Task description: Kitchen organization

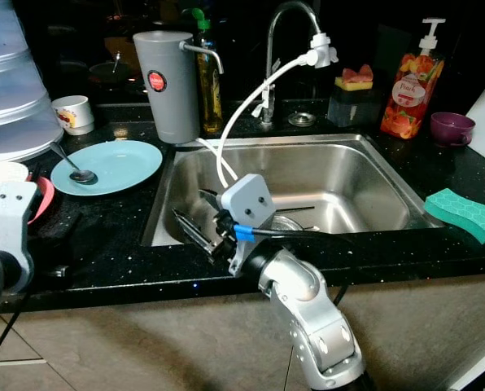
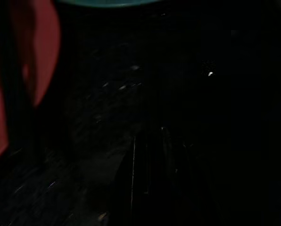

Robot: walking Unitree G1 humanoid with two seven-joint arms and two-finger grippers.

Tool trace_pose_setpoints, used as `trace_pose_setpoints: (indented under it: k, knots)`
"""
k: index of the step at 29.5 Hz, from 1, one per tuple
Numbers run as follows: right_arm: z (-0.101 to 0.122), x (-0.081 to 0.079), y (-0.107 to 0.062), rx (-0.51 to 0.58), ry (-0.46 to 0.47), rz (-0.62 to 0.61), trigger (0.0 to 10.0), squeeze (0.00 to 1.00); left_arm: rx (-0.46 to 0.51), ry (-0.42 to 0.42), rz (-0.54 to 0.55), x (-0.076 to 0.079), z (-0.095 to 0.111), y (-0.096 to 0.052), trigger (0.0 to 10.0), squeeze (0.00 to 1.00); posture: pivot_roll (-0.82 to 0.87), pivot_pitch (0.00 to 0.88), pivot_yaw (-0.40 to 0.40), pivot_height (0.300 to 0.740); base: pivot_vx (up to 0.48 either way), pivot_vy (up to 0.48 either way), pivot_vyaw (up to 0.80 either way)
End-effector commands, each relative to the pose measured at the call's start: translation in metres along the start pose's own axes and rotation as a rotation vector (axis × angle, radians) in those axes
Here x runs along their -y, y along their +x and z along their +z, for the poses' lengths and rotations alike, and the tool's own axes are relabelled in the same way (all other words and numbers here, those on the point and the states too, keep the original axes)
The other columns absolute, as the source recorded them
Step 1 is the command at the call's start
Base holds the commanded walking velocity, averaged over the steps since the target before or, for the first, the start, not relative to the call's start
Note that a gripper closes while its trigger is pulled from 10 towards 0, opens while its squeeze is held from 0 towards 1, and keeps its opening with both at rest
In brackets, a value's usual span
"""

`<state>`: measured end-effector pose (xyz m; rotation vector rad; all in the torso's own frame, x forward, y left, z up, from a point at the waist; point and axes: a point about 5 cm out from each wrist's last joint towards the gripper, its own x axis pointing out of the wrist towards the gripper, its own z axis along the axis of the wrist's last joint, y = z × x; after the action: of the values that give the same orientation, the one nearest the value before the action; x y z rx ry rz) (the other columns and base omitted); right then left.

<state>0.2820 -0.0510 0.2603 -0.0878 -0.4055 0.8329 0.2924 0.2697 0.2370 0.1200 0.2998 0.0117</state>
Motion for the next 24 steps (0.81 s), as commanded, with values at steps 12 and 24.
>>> trace_pose_setpoints:
  k: [12, 24]
  knots:
    - [0.003, 0.003, 0.003, 0.014, -0.003, -0.026, 10.0, 0.00, 0.428, 0.036, -0.277, 0.068, 0.070, 0.010, 10.0, 0.00, 0.08, 0.135, 0.004, 0.740, 0.000, 0.000, 0.00]
    - [0.015, 0.020, 0.001, 0.054, -0.023, -0.180, 10.0, 0.00, 0.570, -0.014, -0.050, 0.110, 0.133, 0.077, 10.0, 0.00, 0.03, 0.144, 0.031, 0.740, 0.000, 0.000, 0.00]
